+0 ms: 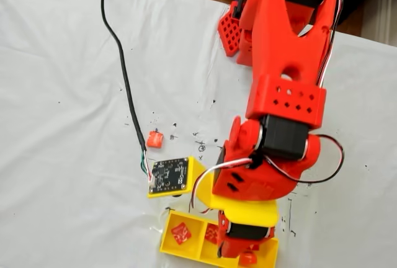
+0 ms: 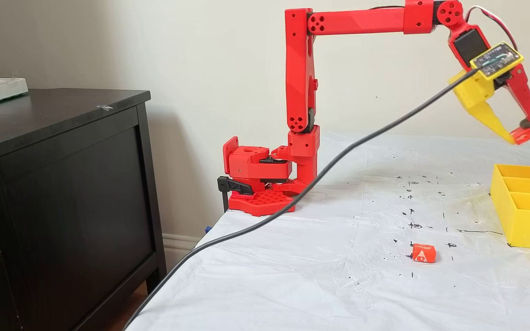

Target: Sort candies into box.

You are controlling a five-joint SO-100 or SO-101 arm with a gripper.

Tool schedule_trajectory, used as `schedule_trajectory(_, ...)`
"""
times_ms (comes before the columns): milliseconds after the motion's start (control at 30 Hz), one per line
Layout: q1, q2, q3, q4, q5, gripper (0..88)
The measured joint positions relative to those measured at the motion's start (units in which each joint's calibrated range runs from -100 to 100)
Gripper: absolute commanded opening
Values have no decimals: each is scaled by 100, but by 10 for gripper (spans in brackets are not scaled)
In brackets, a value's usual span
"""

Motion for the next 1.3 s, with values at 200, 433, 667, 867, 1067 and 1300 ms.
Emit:
schedule_trajectory(200,0,552,-114,-63,5,1)
schedule_trajectory(433,0,993,-298,-212,5,1)
schedule_trajectory(667,0,993,-298,-212,-15,172)
schedule_trajectory(867,8,1001,-481,-157,93,388)
schedule_trajectory(1067,8,1001,-481,-78,137,364)
schedule_trajectory(1300,8,1001,-481,-47,215,26)
